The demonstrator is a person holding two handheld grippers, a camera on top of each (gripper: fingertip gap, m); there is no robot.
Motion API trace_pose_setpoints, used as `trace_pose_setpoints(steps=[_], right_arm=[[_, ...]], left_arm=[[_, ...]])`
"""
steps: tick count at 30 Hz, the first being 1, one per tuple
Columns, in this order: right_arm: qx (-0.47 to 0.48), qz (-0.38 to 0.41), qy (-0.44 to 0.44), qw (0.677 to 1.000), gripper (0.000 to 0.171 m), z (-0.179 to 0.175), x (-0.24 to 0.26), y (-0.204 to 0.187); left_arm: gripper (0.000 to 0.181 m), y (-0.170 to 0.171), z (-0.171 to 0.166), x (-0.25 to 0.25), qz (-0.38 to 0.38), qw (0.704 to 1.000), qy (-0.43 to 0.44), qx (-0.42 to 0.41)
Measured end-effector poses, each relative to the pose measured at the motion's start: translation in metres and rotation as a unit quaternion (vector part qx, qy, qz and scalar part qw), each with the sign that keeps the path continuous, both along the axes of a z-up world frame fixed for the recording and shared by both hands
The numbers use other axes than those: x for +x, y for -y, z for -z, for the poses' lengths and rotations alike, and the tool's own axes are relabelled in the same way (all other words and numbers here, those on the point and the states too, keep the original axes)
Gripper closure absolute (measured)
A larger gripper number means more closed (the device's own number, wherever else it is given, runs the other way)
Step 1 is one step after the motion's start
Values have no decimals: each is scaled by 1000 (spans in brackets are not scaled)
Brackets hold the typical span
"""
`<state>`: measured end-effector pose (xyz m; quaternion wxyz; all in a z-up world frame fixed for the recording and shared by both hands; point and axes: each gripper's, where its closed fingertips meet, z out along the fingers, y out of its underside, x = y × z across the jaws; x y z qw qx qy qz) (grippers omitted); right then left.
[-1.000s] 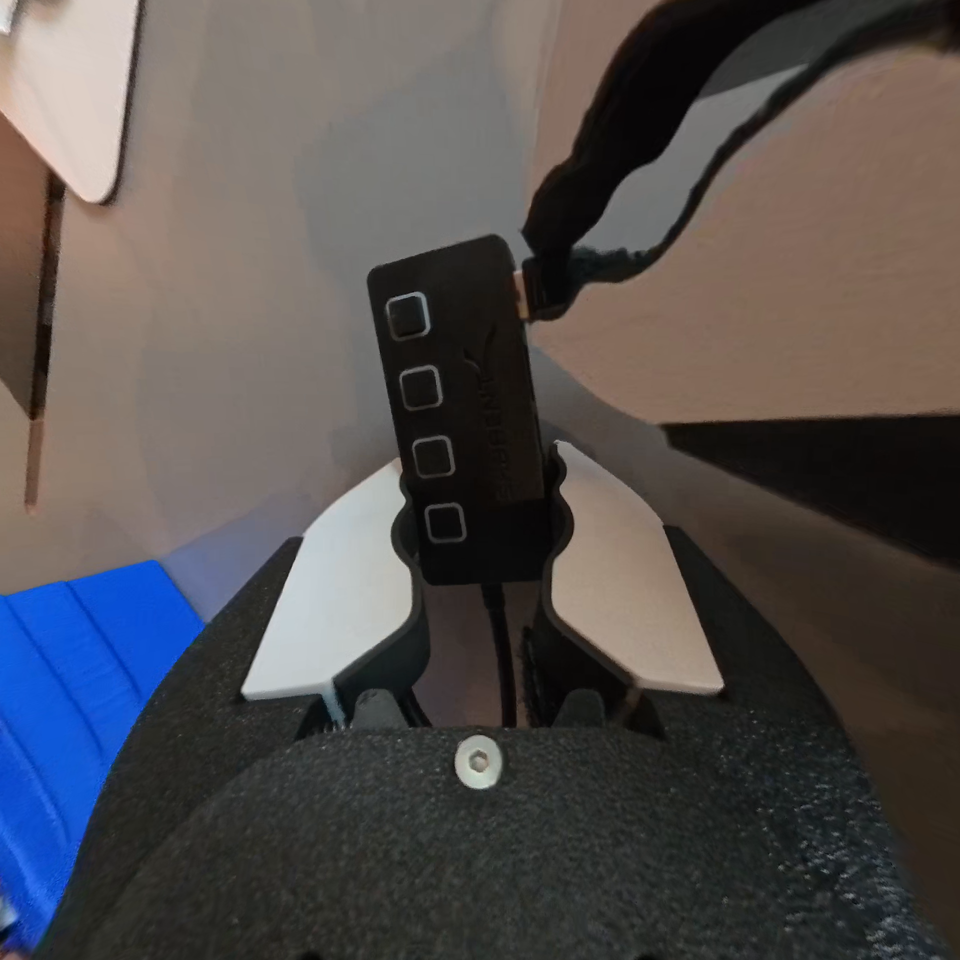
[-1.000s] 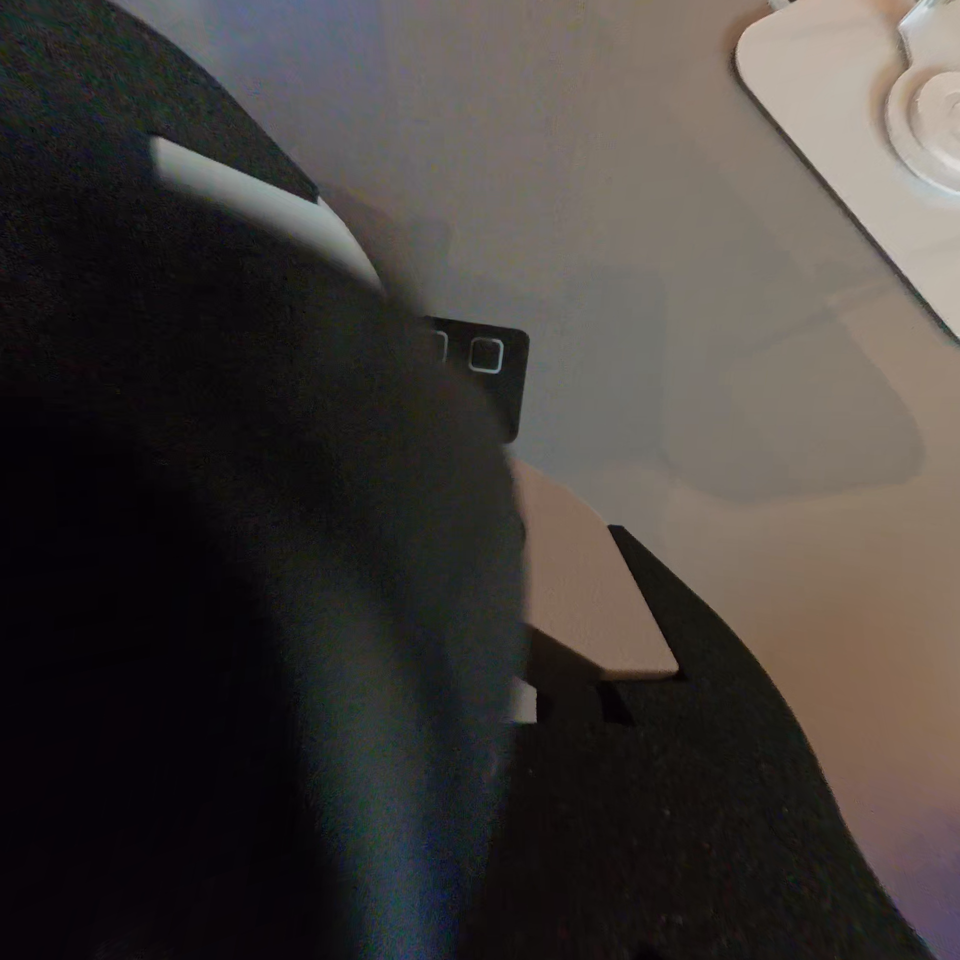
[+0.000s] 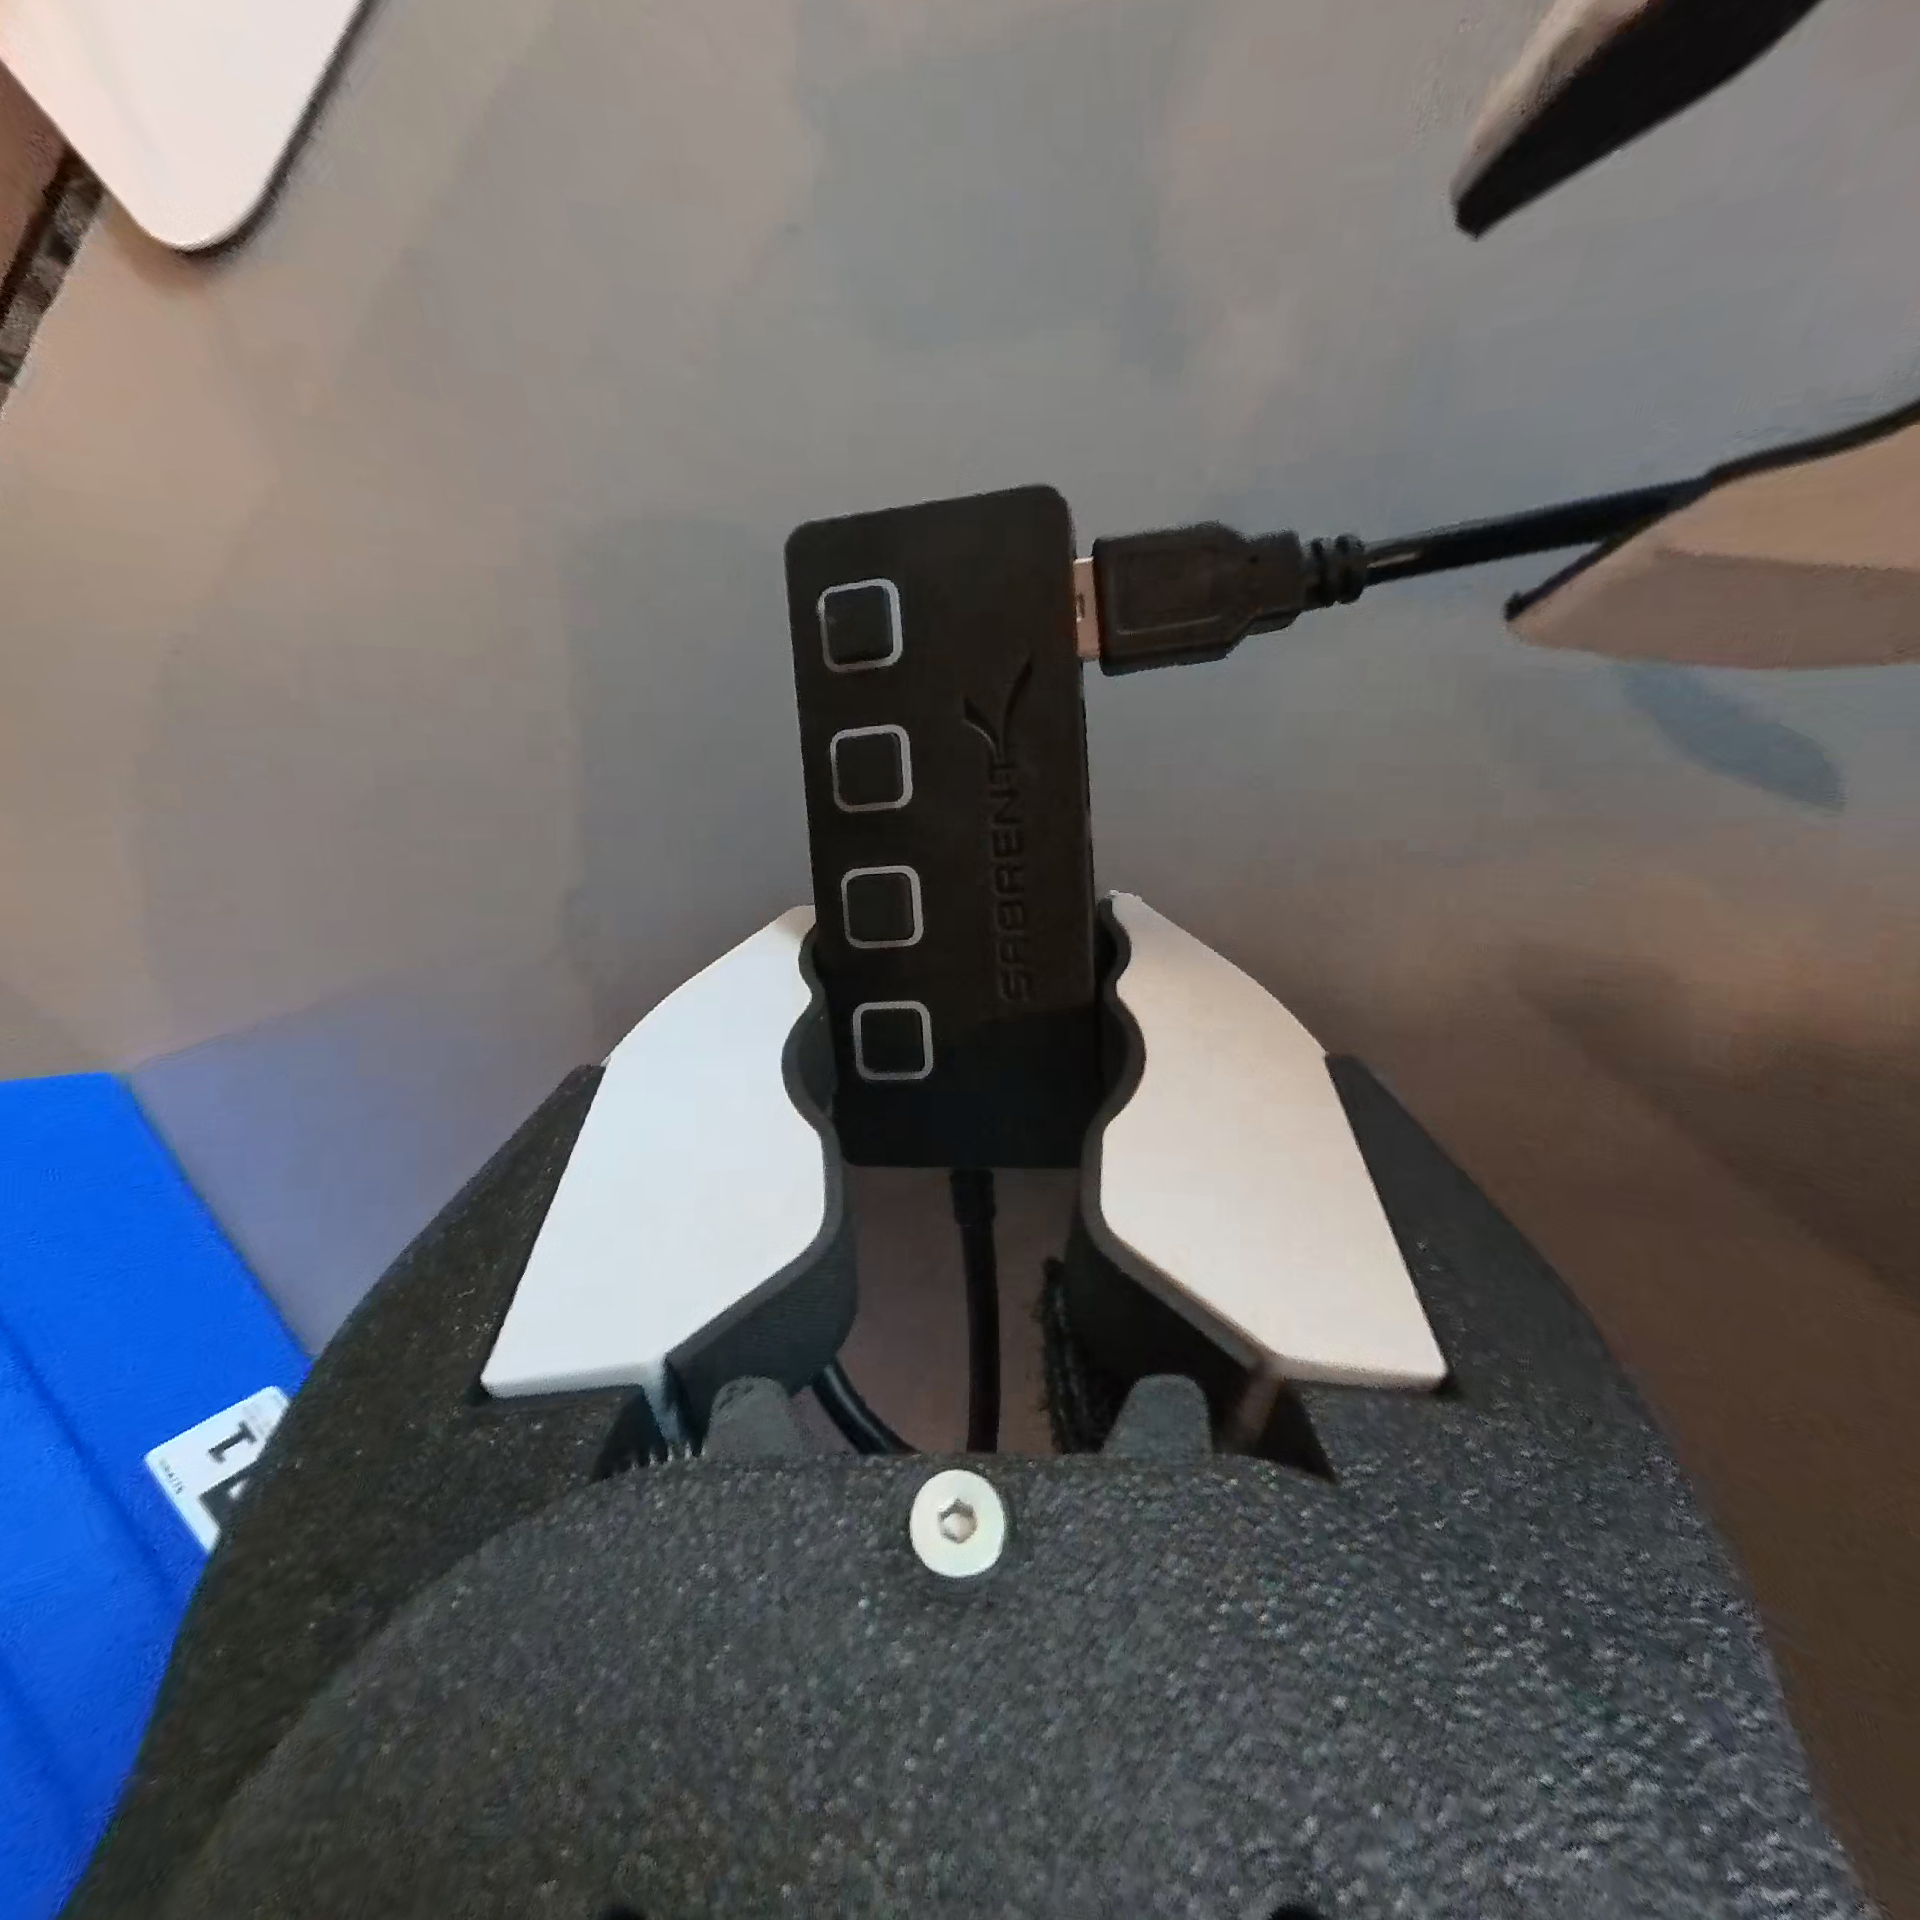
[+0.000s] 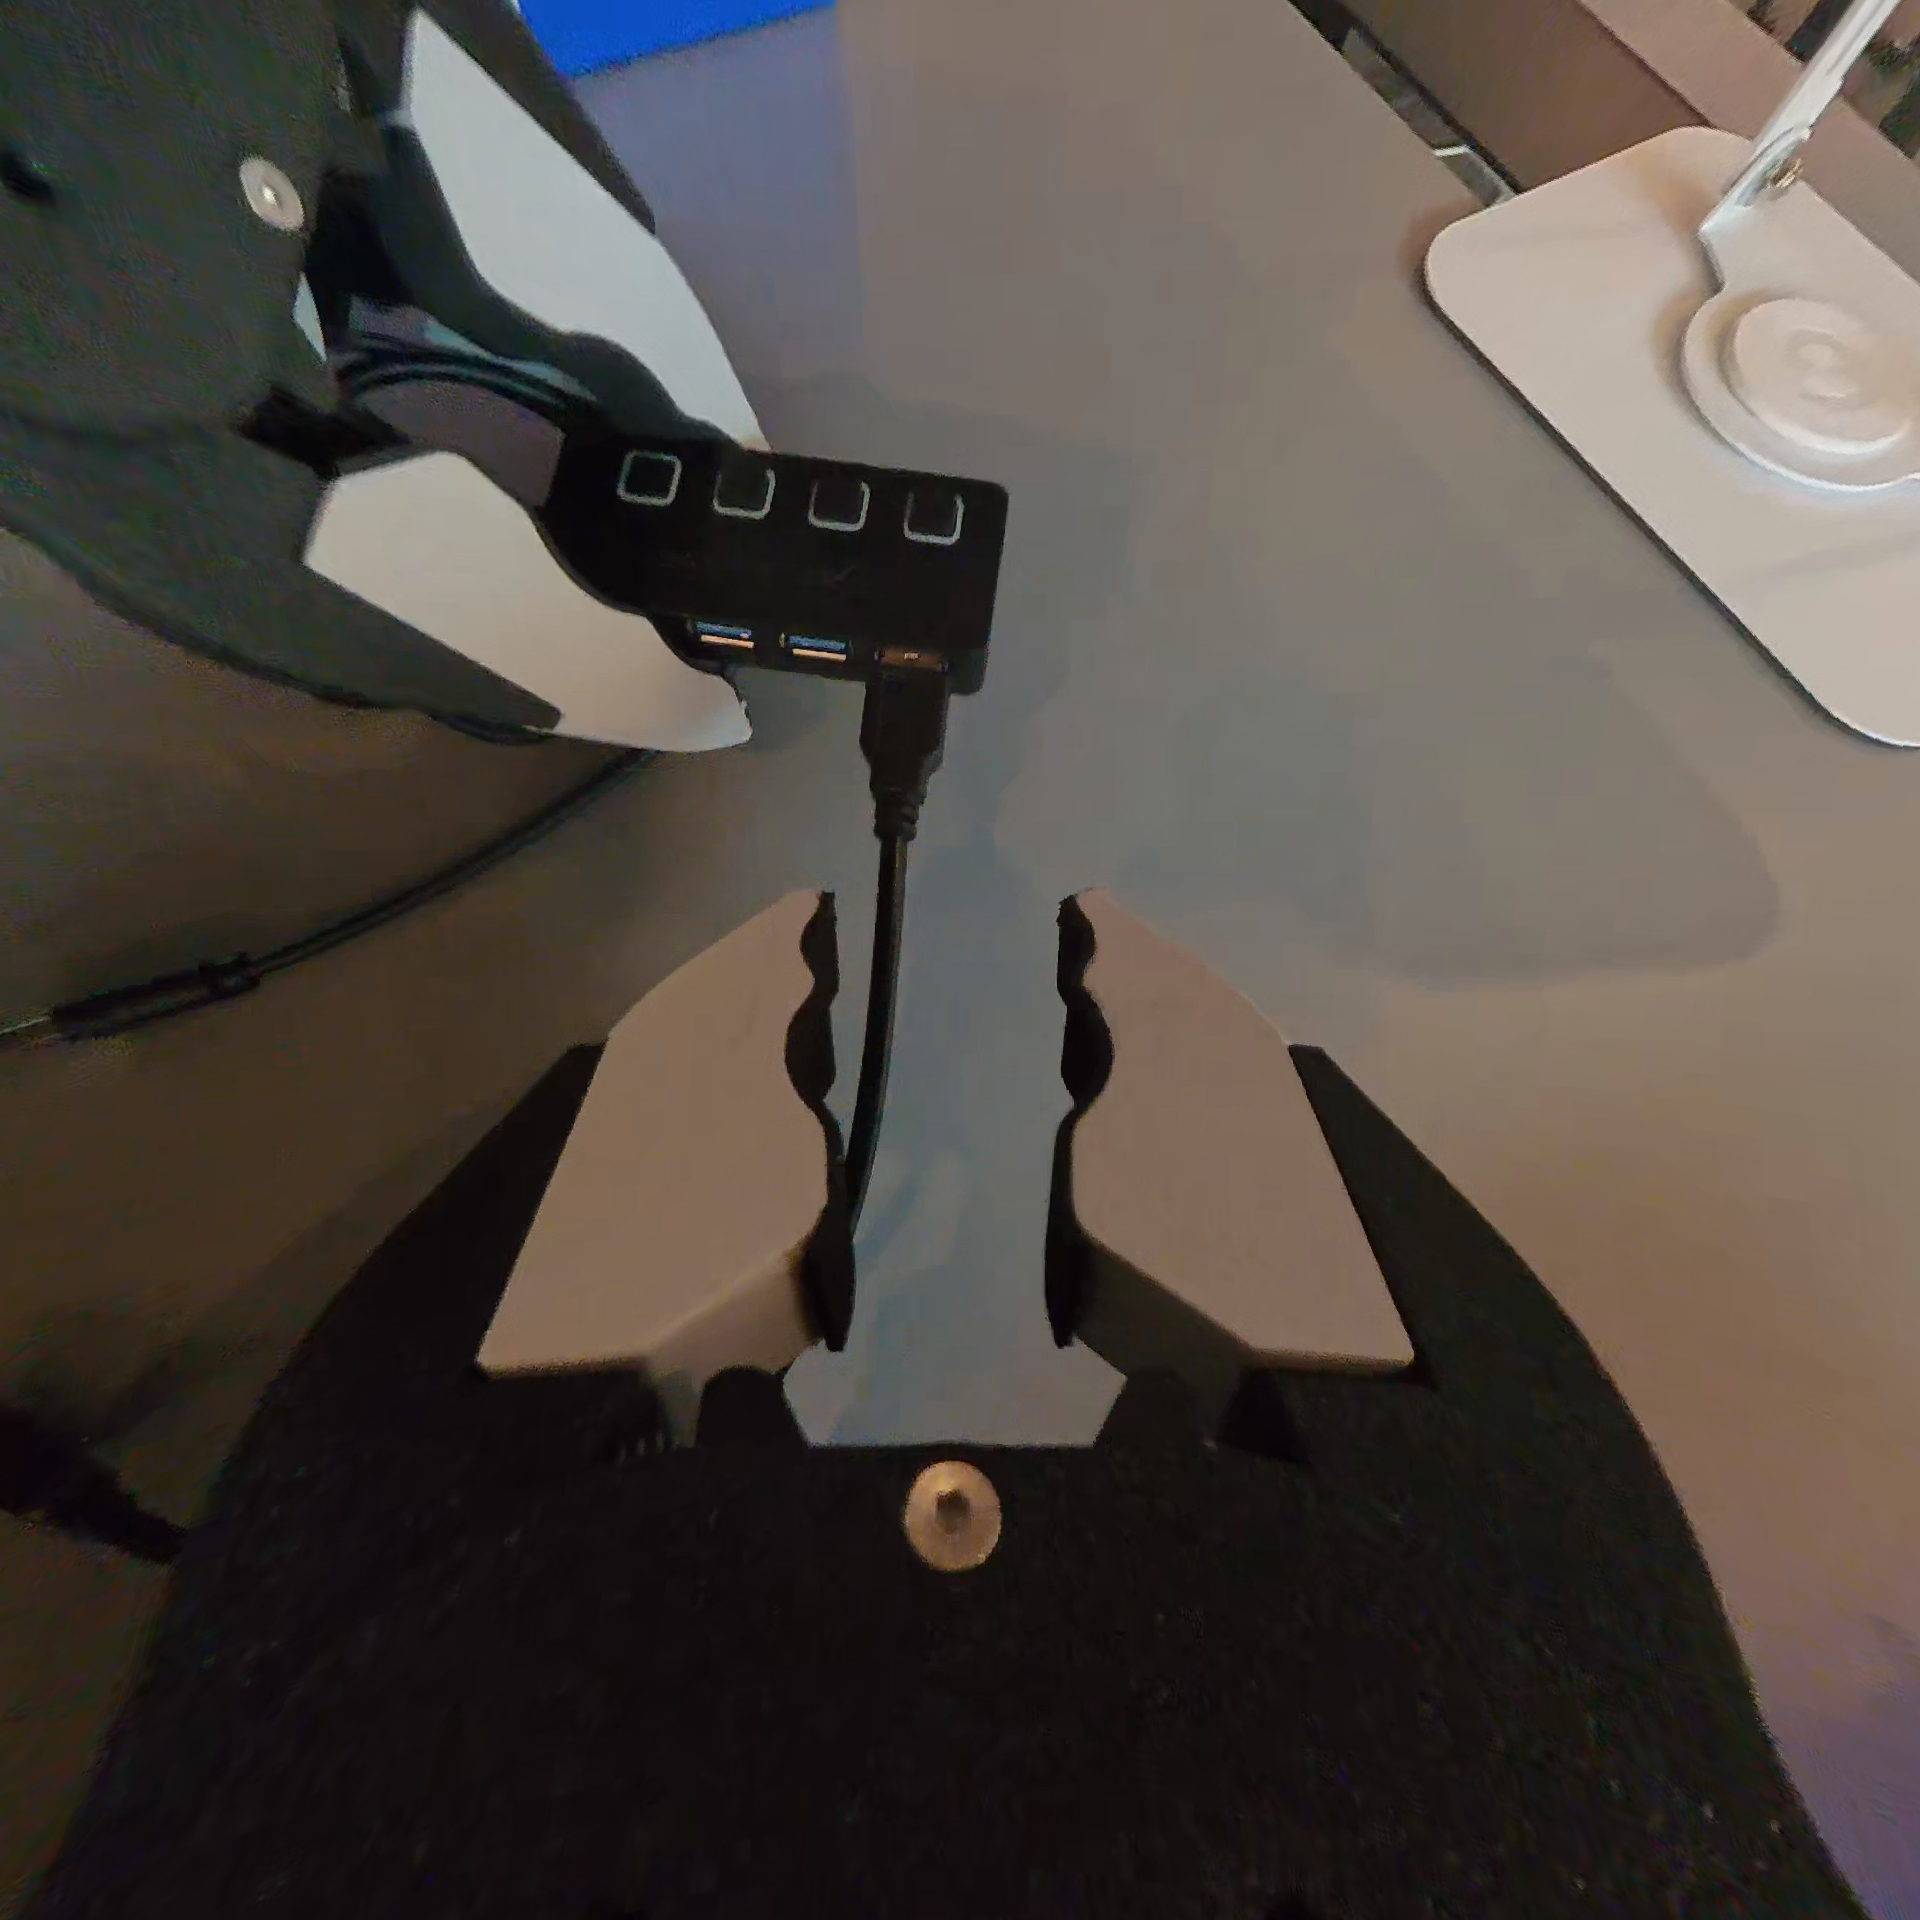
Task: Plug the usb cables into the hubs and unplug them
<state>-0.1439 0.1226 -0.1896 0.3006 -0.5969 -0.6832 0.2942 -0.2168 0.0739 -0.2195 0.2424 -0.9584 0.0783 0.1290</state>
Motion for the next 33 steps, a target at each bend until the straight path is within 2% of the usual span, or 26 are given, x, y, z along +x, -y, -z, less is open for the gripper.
trace_pose_setpoints(steps=[7, 12, 17, 22, 25, 29, 33], right_arm=[[-2, -26, -6, 1000, 129, -8, 0, 13], [24, -101, -38, 994, 114, -33, 11, 21], [49, -201, -42, 977, 101, -56, 23, 23], [11, -271, -39, 962, 106, -78, 24, 32], [30, -326, 22, 944, 105, -69, 32, 47], [66, -357, 103, 926, 103, -43, 40, 56], [54, -360, 87, 927, 109, -39, 39, 63]], left_arm=[[134, 3, -12, -3, -1, 1000, 4, 18], [134, 2, -28, 10, 36, 998, 26, 40], [133, 3, -42, 43, 124, 990, 51, 51], [134, 9, -50, 83, 230, 970, 68, 41], [134, 13, -49, 96, 258, 964, 64, 16], [134, 10, -51, 102, 276, 959, 60, 14], [134, 12, -50, 103, 281, 957, 66, 15]])
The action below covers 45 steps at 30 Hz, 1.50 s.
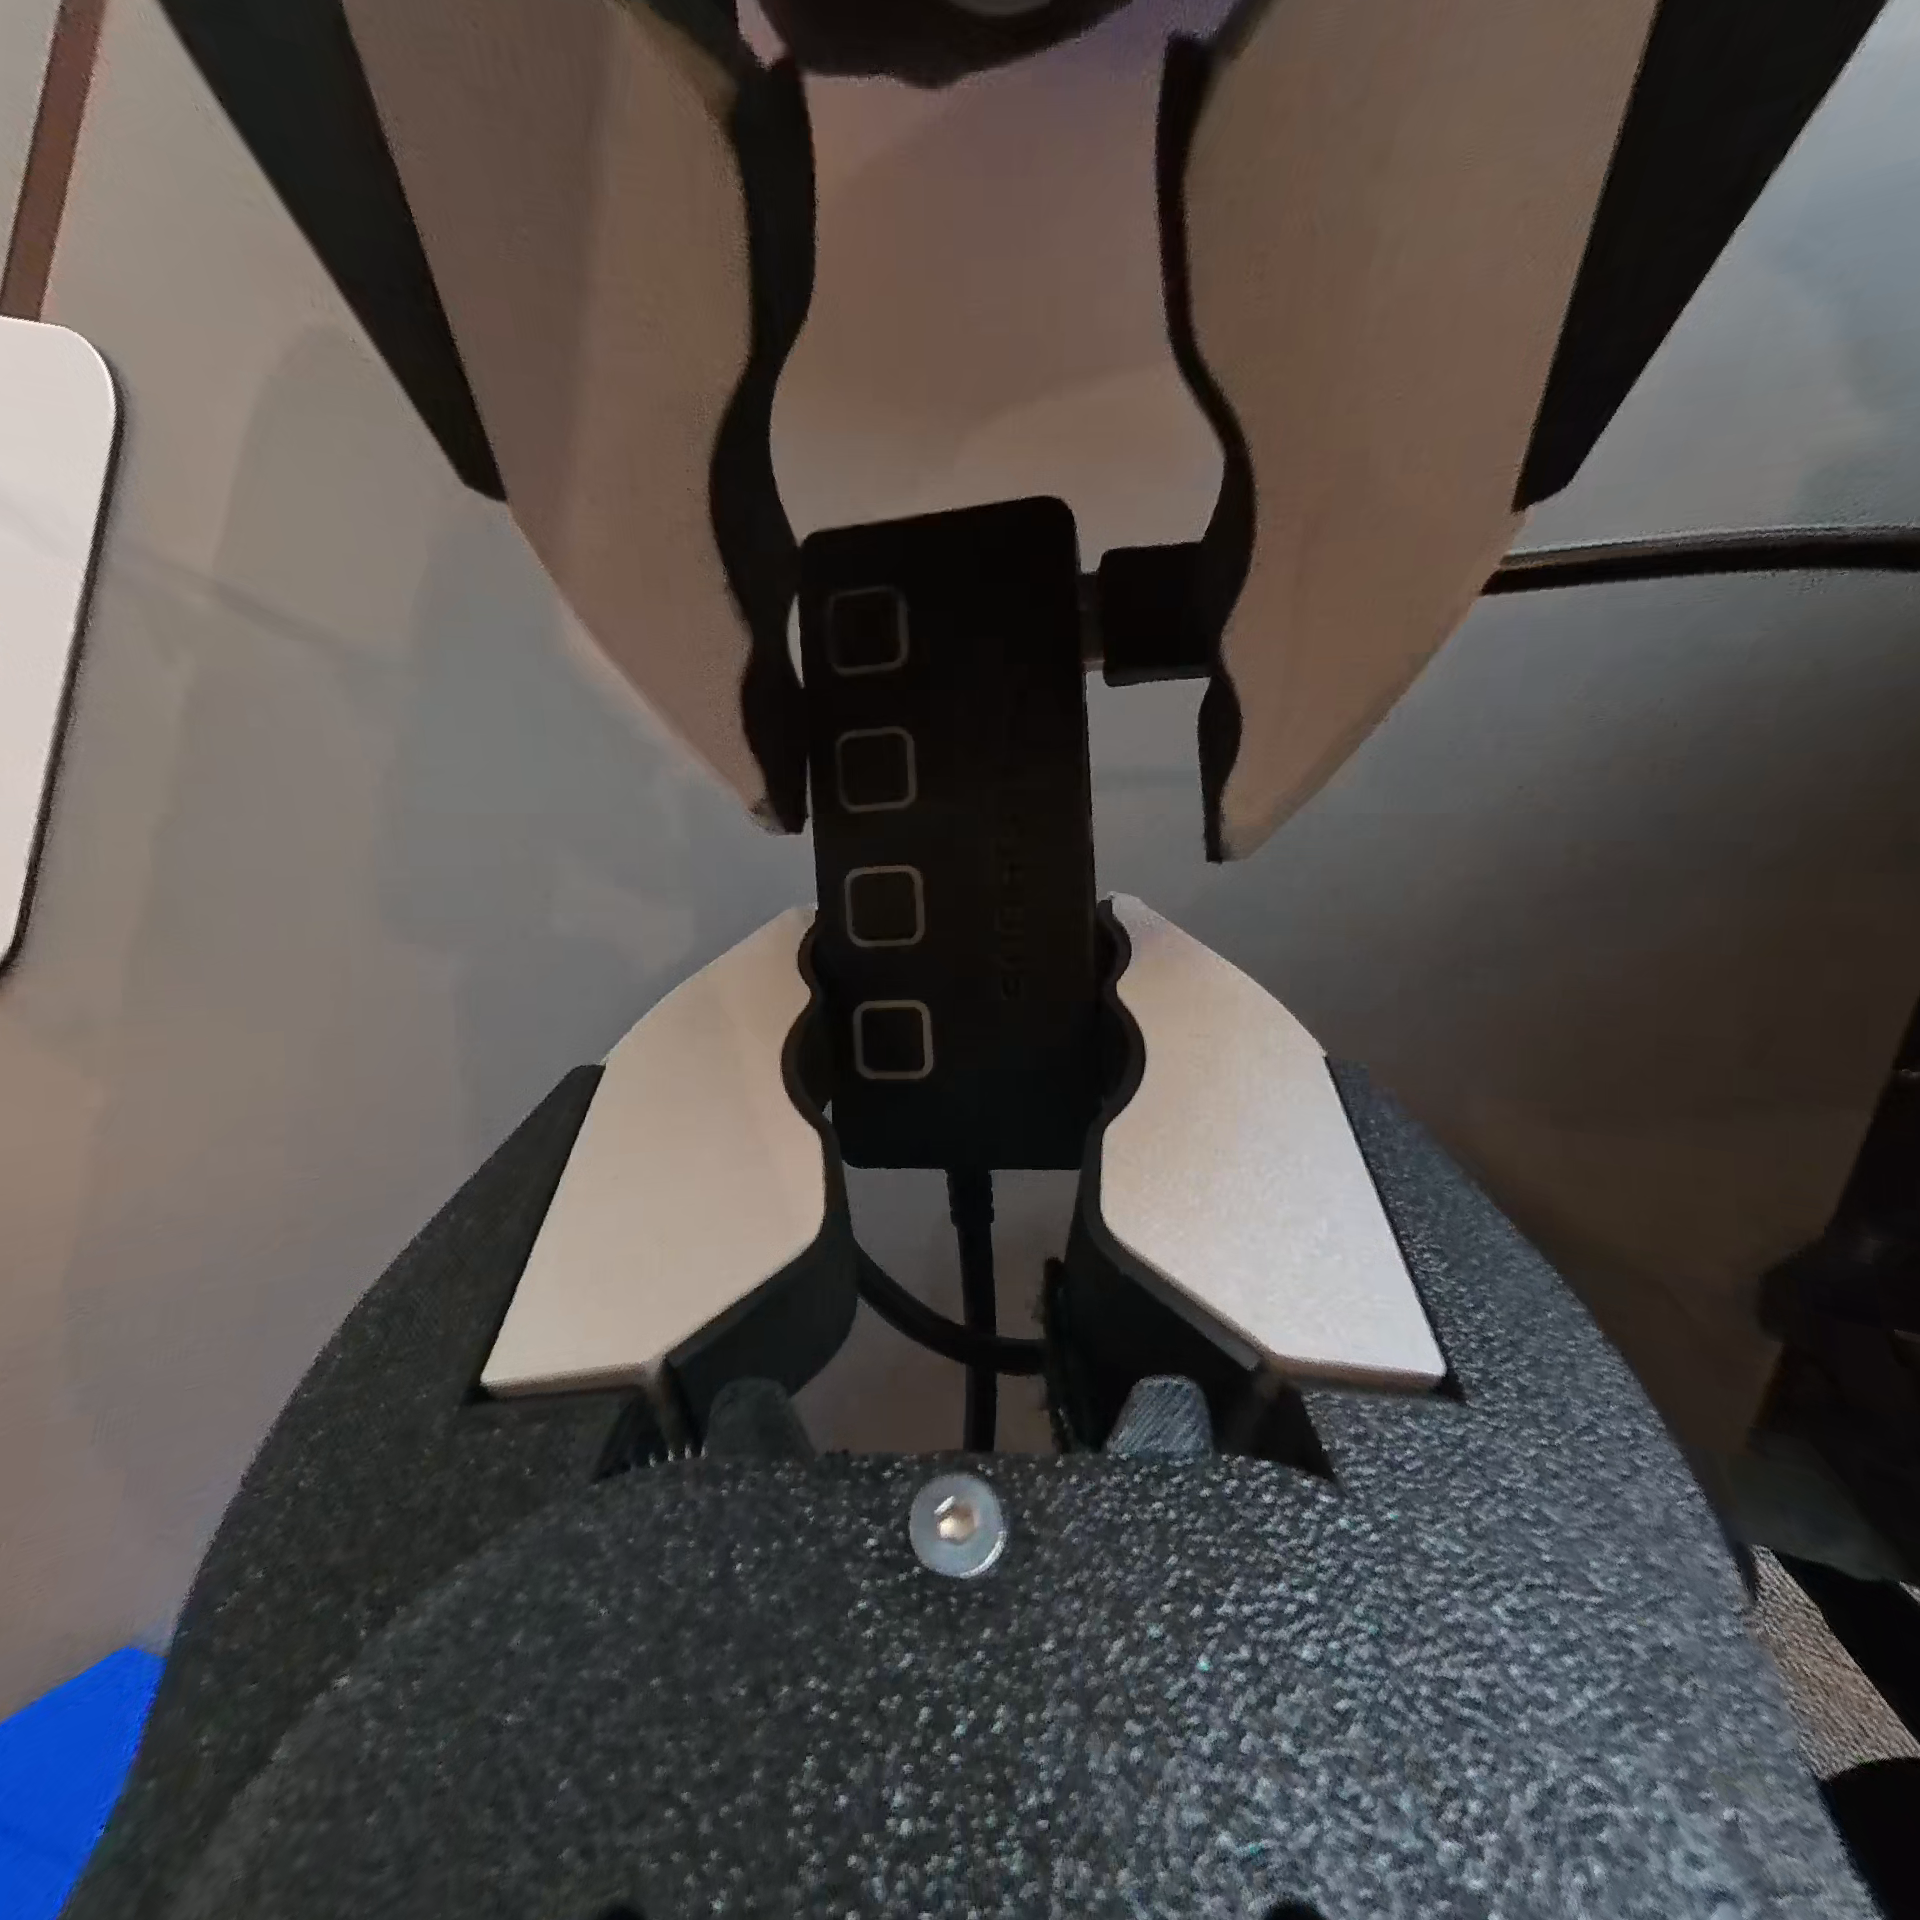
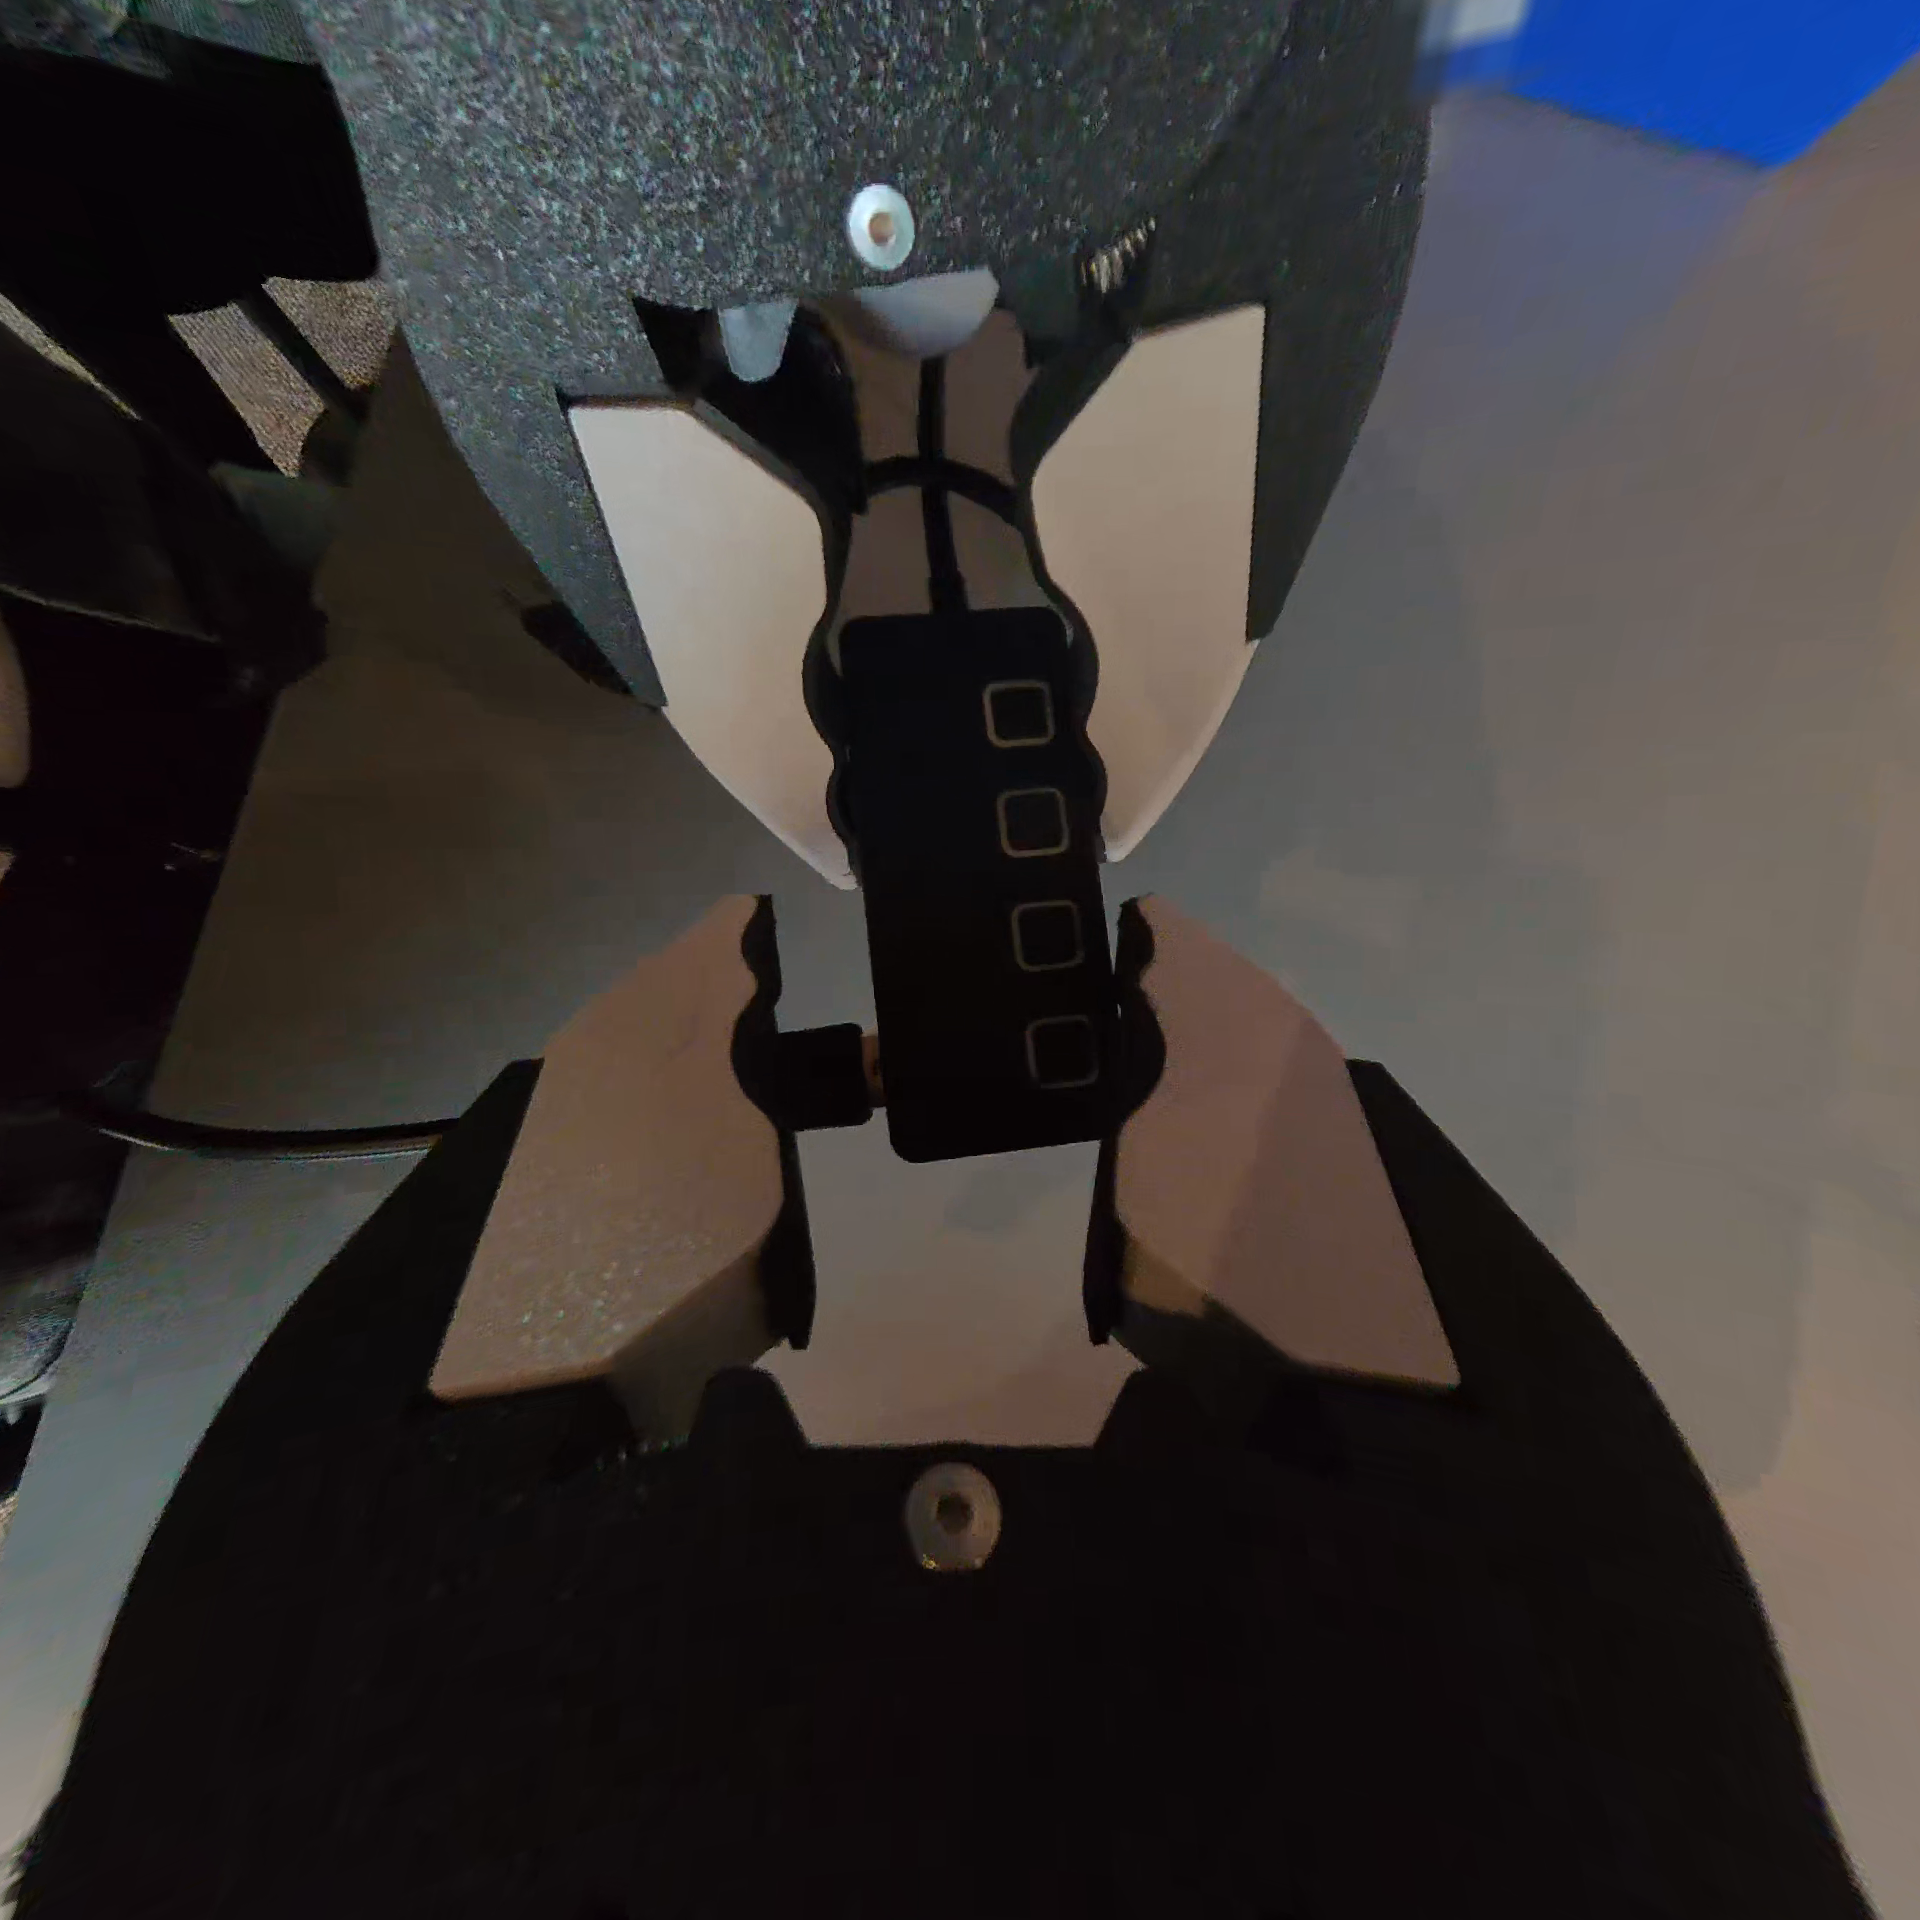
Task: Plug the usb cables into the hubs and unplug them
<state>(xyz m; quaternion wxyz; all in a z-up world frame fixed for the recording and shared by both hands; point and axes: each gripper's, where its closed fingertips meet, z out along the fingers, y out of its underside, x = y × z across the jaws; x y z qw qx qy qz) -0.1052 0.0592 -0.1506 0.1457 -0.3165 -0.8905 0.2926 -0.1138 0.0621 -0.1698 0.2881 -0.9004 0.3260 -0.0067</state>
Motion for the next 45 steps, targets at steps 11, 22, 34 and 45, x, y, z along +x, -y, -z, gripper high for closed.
trace_pose_setpoints(steps=[11, 22, 34, 45], right_arm=[[0, 0, -17, 1000, 130, 6, 3, 2], [0, 17, -37, 999, 130, -2, 4, -4], [-9, 59, -33, 998, 130, -12, 6, -18], [0, 119, -35, 992, 130, -15, 14, -39]], left_arm=[[133, 4, 6, 9, 35, 999, 8, -17], [129, -6, -3, 9, 24, 999, 8, 40], [109, -12, -36, -10, -36, 986, 37, 160], [112, -1, -58, -31, -94, 967, 57, 231]])
